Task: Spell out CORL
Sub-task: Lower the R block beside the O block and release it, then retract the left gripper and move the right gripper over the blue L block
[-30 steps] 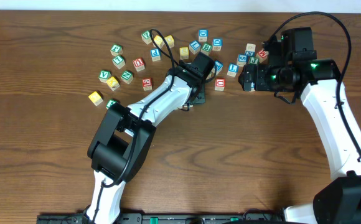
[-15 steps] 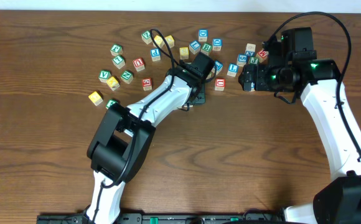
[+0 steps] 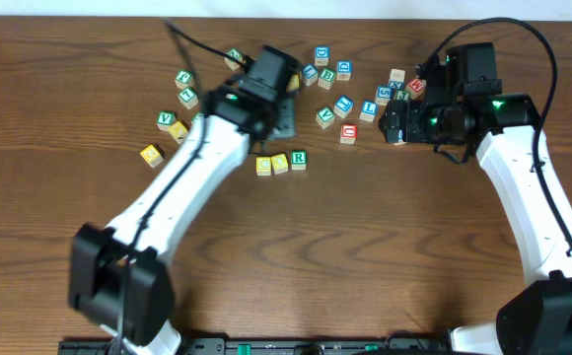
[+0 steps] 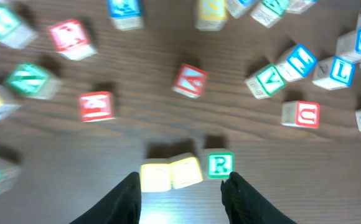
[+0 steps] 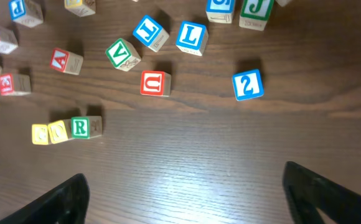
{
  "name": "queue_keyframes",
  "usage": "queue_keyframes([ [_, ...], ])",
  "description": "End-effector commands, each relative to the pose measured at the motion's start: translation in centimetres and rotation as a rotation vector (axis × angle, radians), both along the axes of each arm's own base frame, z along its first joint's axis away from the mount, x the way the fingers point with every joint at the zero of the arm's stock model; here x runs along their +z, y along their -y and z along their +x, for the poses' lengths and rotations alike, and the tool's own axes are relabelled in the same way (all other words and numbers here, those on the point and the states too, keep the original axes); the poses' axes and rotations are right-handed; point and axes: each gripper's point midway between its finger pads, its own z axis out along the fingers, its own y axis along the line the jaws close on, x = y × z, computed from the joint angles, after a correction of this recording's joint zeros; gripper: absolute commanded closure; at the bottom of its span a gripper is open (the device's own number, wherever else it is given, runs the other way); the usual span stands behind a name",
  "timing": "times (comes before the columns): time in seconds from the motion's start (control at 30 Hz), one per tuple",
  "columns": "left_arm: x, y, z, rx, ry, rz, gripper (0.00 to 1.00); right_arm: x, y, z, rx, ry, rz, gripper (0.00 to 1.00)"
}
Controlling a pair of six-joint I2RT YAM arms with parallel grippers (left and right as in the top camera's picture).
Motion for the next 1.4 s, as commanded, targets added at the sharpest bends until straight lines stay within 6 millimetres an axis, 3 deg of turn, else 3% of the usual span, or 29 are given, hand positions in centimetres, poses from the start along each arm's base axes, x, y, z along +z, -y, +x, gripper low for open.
queue_keyframes([
  [0.0,1.9,-3.4,0.1,0.037,0.027,0.020,0.57,1.4,-0.9,0.6,-0.014,0.025,0.033,0.10],
  [0.2,3.2,-8.1,0.7,0.115,0.044,0.033,0.57,4.5,-1.3,2.2,-0.031,0.087,0.018,0.16],
  [0.33,3.0,-10.2,1.0,0.163,0.032,0.038,0.57,4.5,-1.6,4.2,-0.042,0.068,-0.002,0.16],
  [0.47,3.0,-11.4,1.2,0.194,0.031,0.038,0.57,2.1,-2.7,6.2,-0.078,0.008,0.010,0.24],
  [0.77,2.8,-12.3,1.2,0.215,0.021,0.042,0.56,-5.7,-3.8,8.9,-0.225,-0.074,-0.080,0.41],
  [1.0,2.8,-12.3,1.2,0.215,0.020,0.042,0.56,-10.0,-4.1,10.3,-0.260,-0.086,-0.148,0.45],
  [1.07,2.8,-12.3,1.2,0.215,0.021,0.042,0.47,-11.1,-4.2,10.5,-0.260,-0.095,-0.153,0.45],
  [1.17,2.8,-12.3,1.2,0.215,0.021,0.042,0.44,-12.4,-3.8,10.7,-0.268,-0.106,-0.169,0.46],
  [1.2,2.8,-12.3,1.2,0.215,0.021,0.042,0.37,-12.8,-3.6,10.8,-0.273,-0.106,-0.179,0.46],
  [1.37,2.8,-12.3,1.2,0.215,0.021,0.042,0.25,-13.0,-3.3,11.5,-0.244,-0.081,-0.197,0.43],
])
